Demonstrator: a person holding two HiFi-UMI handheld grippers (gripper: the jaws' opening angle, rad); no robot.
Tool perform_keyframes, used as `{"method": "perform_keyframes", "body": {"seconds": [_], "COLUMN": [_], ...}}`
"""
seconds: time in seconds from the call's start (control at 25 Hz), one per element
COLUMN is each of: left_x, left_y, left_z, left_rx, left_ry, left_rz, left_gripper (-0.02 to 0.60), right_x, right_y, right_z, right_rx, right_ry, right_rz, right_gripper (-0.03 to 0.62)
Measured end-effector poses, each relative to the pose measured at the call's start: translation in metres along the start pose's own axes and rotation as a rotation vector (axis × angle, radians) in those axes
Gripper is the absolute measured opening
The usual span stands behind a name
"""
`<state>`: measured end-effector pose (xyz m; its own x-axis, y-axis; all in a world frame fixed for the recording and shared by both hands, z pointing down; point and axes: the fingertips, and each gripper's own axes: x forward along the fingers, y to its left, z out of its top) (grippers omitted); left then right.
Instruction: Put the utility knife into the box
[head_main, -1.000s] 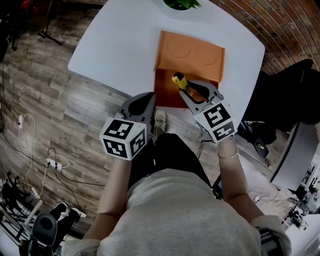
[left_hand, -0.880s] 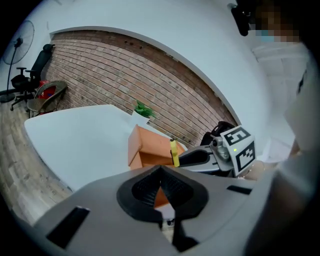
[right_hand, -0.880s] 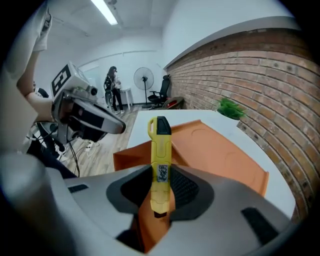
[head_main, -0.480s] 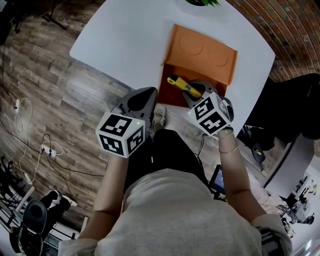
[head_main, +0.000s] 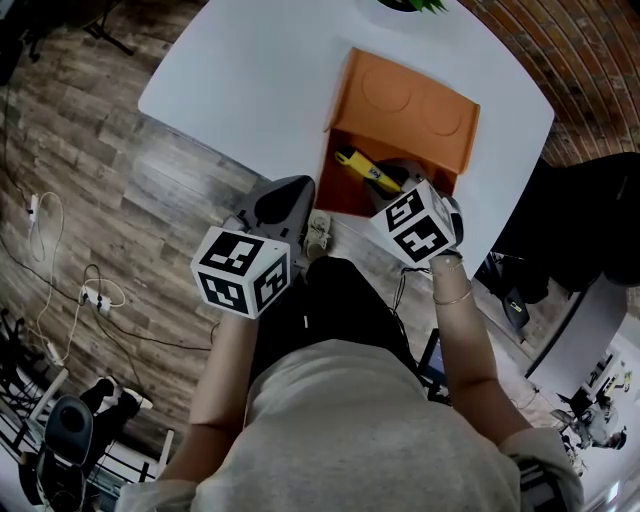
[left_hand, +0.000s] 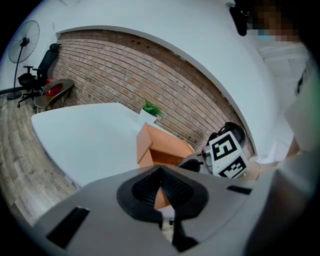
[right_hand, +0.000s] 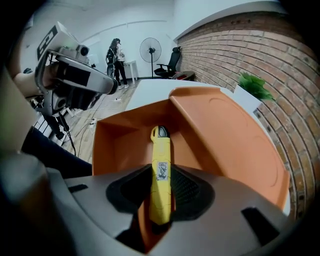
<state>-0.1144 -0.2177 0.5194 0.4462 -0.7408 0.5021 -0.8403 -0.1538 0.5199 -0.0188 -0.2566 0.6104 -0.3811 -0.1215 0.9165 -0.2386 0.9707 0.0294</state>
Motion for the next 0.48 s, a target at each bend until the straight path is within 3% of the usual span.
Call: {"method": "perform_keyframes", "body": {"seconds": [0.36,0.48], "left_x": [-0.001,-0.004], "left_y": [0.001,-0.005], "left_z": [0.002,0.008], "left_rx": [0.024,0.048], "left_ry": [0.022,0.018], "left_rz": [0.004,-0.006], "left_gripper": [0.006,0.006], "right_x": [0.002,-0.003], "right_y": [0.000,0.001], "right_z": [0.004,0.005], "right_rx": [0.076,0.099], "right_ry": [-0.042,-0.060], "right_rz": [-0.015,-0.028], "right_gripper": [0.121,0.154]}}
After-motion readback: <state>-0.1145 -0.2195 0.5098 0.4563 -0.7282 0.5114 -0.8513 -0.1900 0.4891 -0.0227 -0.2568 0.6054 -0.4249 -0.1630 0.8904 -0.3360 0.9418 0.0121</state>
